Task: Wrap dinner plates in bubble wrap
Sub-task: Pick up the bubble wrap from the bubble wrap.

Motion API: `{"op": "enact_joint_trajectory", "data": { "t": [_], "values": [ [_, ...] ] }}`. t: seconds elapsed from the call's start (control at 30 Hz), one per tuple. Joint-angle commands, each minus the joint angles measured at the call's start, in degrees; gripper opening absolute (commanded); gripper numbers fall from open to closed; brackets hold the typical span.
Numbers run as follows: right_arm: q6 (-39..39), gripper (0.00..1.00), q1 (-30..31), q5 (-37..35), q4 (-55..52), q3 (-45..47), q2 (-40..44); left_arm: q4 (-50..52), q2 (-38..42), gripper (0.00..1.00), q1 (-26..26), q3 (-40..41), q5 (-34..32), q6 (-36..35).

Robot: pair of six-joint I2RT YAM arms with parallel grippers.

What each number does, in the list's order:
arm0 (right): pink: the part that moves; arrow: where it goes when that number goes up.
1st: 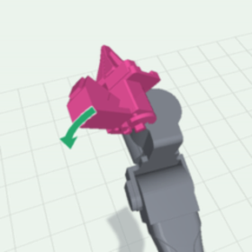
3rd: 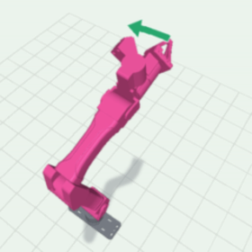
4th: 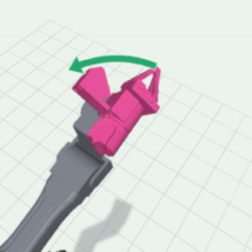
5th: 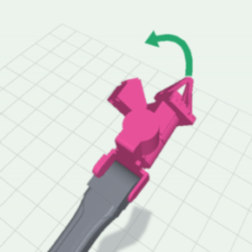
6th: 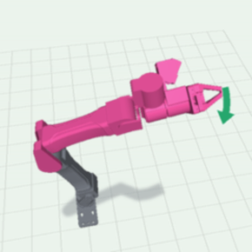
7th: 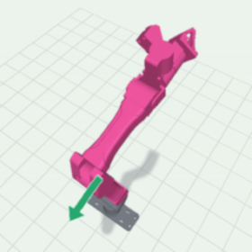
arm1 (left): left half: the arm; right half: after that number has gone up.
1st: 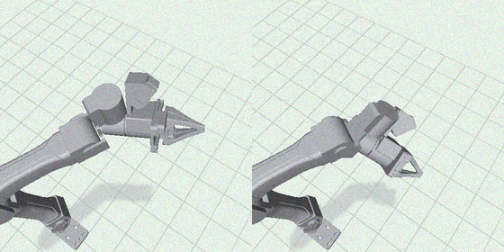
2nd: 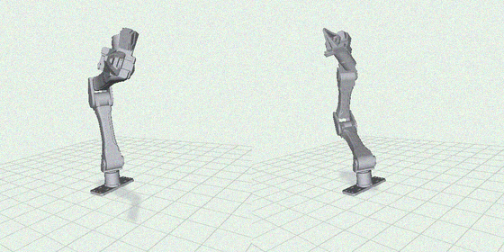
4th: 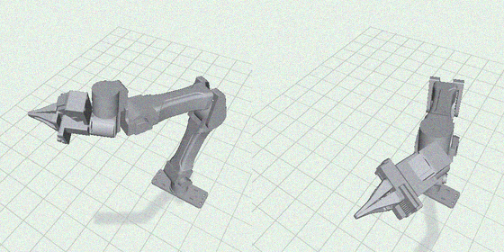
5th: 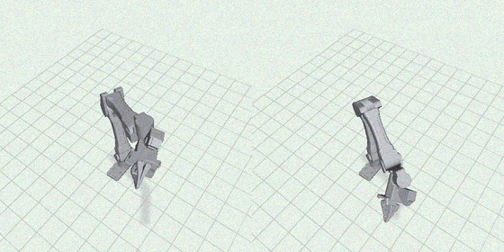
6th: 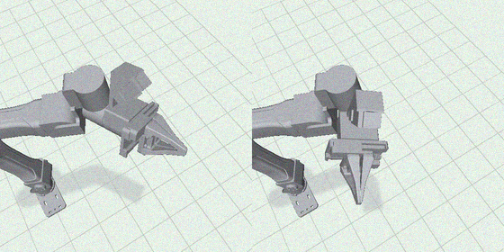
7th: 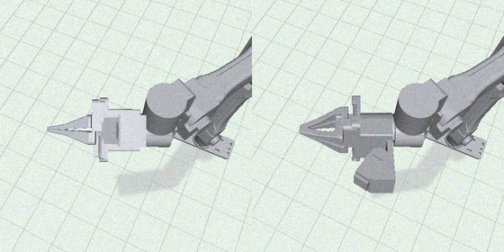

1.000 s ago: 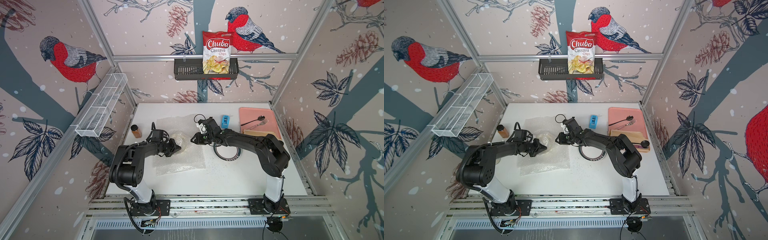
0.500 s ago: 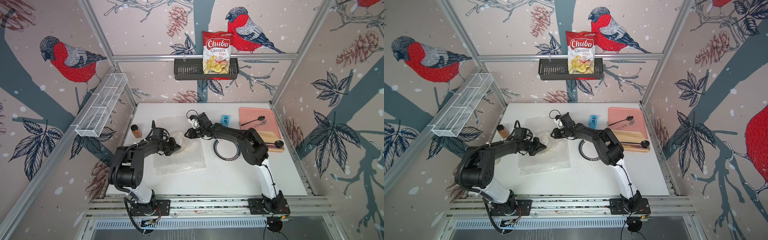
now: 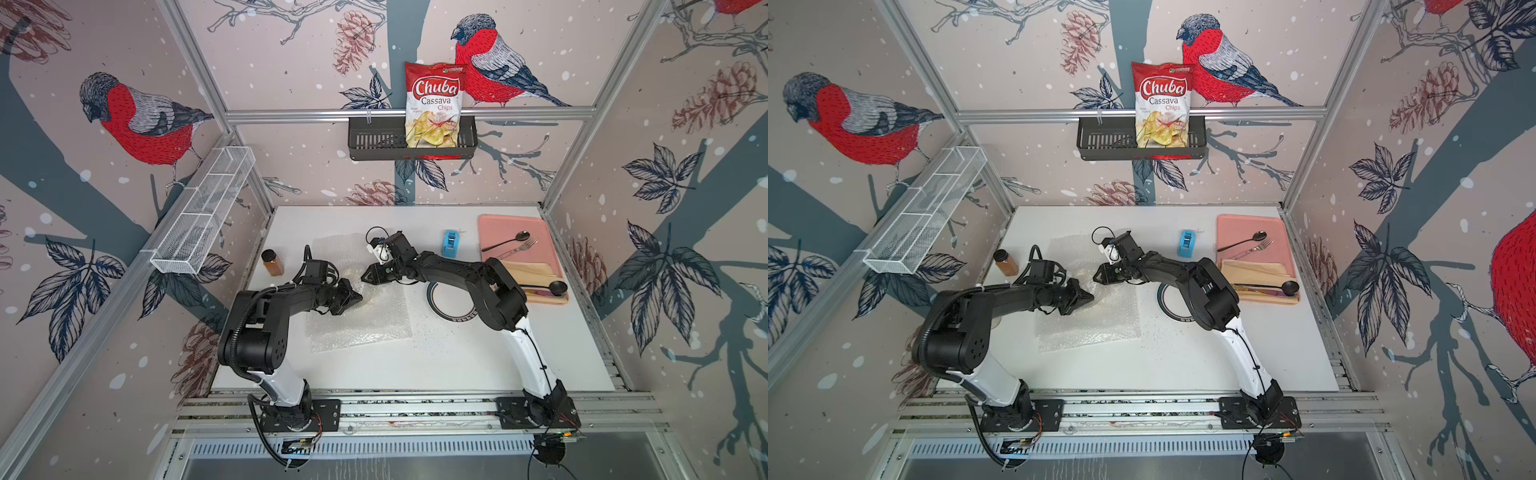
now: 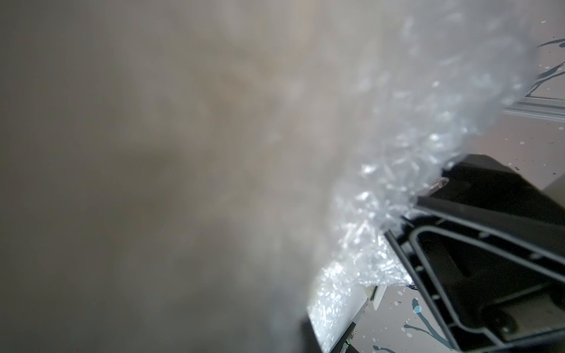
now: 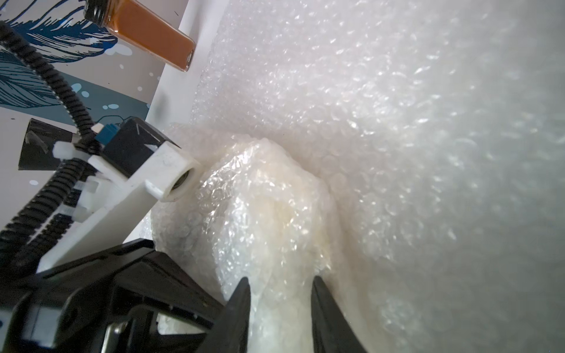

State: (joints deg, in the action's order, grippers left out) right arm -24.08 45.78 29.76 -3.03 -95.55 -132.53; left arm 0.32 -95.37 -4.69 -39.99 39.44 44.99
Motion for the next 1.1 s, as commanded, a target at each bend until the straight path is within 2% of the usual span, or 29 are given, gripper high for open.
{"op": "enact_joint_trajectory", "data": {
  "t": [0.0,0.1,0.4,0.57,0.63,0.7,0.8,1.07],
  "values": [
    [-0.7,0.37,-0.9,-4.1,-1.2,2.9,3.5,4.1,0.0,0.01,0.0,0.9,-3.2,-0.4],
    [-0.8,0.38,-1.6,-5.8,-0.7,4.2,5.3,4.0,-0.1,0.01,0.0,1.1,-3.2,-0.3],
    [-2.2,0.34,0.1,-1.0,-1.3,1.0,-0.1,3.4,-0.2,0.01,0.0,1.5,-3.3,-0.2],
    [-3.2,0.25,1.3,0.4,-1.2,-0.9,-2.3,3.2,-0.4,0.01,0.0,1.8,-3.1,-0.3],
    [-4.1,0.19,1.3,1.5,-0.4,-0.9,-2.8,3.1,-0.5,0.01,0.0,1.8,-3.0,-0.4],
    [-5.0,0.12,1.1,2.9,0.6,-0.6,-2.9,3.1,-0.5,0.01,0.0,1.7,-2.7,-0.6],
    [-7.1,0.08,0.1,4.2,3.3,1.8,-1.4,3.6,0.3,0.01,0.7,1.4,-2.1,-0.9],
    [-12.8,0.05,-3.0,7.4,11.9,8.2,3.0,6.0,9.1,0.14,6.1,-0.6,2.8,-0.3]
  ]
}}
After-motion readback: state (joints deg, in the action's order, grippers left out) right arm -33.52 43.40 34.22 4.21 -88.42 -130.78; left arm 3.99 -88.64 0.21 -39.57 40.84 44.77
